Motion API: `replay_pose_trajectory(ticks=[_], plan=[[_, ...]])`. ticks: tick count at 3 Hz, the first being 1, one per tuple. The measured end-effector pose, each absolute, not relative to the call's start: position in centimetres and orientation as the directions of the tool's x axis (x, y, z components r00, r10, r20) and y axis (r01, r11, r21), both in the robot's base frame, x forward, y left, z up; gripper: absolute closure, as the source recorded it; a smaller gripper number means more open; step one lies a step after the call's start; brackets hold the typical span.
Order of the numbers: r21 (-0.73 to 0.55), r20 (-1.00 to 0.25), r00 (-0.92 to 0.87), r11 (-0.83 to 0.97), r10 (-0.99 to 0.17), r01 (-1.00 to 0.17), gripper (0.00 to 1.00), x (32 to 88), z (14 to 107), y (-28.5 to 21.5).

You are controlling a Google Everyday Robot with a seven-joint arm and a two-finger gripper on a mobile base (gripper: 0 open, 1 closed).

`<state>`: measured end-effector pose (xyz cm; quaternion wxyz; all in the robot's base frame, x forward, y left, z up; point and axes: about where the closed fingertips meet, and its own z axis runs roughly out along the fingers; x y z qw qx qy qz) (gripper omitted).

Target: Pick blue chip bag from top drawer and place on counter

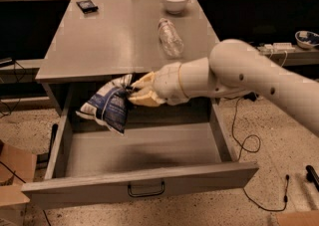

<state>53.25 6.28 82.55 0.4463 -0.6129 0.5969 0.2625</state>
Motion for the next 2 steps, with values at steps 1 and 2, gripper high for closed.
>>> replay_pose_trajectory(ticks=[1, 2], plan=[[-0.351, -0.807, 0.254, 0.087, -0.534, -0.932, 1.0, 55.0, 89.6, 4.6], [-0.441, -0.755, 0.354, 0.028, -0.552, -0.897, 1.0, 59.8, 95.3, 6.5]])
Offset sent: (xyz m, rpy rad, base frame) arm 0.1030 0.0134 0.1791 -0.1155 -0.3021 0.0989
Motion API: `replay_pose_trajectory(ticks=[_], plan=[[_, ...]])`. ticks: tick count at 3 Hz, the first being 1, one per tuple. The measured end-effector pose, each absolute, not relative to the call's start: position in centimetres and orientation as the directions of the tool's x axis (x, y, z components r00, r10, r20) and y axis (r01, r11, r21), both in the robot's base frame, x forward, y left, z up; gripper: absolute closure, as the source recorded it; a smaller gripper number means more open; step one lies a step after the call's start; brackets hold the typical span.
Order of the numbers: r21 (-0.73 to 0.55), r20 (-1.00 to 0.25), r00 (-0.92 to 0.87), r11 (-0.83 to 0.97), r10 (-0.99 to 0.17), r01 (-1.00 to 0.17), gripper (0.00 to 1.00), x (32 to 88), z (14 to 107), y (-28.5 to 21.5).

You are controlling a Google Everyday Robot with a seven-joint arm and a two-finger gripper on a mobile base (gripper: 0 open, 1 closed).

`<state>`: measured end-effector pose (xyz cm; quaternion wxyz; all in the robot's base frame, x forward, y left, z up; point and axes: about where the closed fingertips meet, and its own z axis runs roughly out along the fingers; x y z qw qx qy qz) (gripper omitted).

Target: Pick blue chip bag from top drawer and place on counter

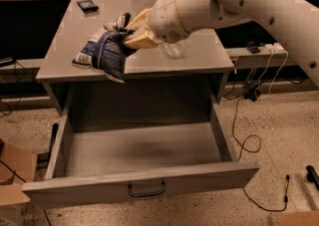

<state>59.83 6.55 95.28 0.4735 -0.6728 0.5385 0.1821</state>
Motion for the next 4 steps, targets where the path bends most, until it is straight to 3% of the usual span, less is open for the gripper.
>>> replay_pose_trajectory(ticks=[2, 3, 4], plan=[[-0.423, -0.769, 0.352, 0.011, -0.534, -0.906, 1.0, 66.6, 95.0, 10.5], [-0.378, -0.791, 0.312, 0.018, -0.526, -0.926, 0.85, 69.8, 92.2, 12.3], [-0.348, -0.799, 0.29, 0.011, -0.526, -0.938, 0.62, 72.5, 89.1, 13.8]])
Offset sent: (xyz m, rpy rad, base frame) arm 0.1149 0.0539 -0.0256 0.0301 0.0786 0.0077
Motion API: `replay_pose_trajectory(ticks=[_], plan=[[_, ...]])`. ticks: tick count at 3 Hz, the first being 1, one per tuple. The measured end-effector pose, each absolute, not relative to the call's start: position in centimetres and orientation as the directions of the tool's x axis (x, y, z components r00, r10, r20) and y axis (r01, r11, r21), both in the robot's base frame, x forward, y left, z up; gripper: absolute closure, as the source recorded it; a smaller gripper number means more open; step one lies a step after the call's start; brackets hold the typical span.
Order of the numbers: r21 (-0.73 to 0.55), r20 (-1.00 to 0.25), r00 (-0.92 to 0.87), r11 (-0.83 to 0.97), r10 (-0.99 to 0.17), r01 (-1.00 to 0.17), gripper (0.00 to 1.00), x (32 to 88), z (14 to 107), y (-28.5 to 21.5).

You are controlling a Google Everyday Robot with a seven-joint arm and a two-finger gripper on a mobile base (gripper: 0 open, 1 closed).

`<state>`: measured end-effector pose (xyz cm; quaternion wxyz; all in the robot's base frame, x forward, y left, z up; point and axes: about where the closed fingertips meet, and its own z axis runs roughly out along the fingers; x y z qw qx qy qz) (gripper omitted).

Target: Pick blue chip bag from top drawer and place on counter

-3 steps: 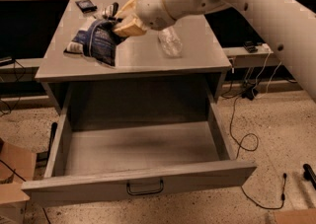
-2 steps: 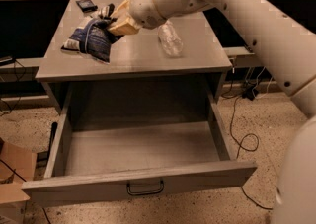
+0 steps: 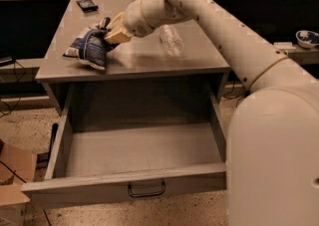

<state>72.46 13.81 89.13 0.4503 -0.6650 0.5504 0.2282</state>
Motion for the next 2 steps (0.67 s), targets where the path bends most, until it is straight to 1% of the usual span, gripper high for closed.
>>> replay_pose_trajectory(ticks=[1, 2], plan=[[-0.327, -0.821, 0.276, 0.016, -0.499, -0.945, 0.39, 74.77, 86.44, 13.55], [-0.324, -0.825, 0.272, 0.02, -0.496, -0.946, 0.08, 75.14, 86.03, 13.54]])
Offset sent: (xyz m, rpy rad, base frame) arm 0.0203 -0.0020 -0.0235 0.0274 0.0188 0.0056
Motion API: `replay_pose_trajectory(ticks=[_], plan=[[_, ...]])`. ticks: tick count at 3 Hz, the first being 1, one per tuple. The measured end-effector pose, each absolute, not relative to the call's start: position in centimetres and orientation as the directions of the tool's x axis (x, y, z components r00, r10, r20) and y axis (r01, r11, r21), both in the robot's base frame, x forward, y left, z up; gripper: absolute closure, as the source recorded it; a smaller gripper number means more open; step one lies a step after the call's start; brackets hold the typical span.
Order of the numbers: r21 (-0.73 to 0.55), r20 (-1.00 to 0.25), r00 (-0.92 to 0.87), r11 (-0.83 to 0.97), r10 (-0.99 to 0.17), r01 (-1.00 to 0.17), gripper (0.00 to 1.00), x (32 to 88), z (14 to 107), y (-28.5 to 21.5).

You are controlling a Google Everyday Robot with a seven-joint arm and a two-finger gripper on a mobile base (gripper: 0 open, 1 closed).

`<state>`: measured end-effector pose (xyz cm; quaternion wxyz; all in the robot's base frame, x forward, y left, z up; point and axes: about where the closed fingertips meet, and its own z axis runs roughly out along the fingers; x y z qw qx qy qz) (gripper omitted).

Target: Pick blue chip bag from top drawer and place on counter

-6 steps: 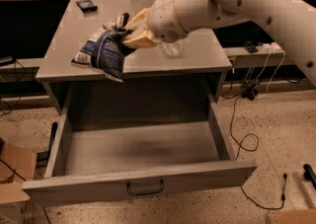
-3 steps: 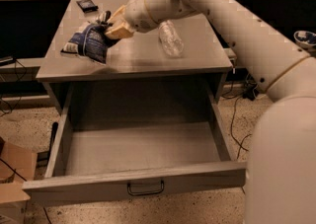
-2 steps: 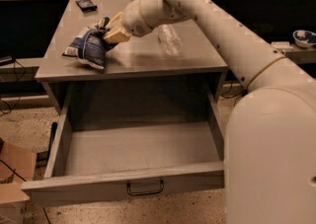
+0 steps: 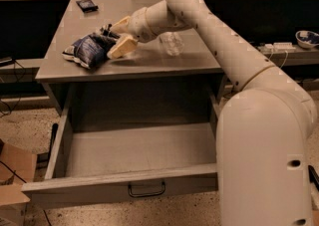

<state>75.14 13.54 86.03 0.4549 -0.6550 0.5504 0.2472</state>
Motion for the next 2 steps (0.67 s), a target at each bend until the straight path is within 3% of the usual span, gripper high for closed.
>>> replay_pose_trajectory(ticks=[1, 2], plan=[[-0.324, -0.825, 0.272, 0.02, -0.496, -0.946, 0.0, 75.14, 86.03, 13.55], [-0.324, -0.825, 0.272, 0.02, -0.496, -0.946, 0.0, 75.14, 86.03, 13.55]])
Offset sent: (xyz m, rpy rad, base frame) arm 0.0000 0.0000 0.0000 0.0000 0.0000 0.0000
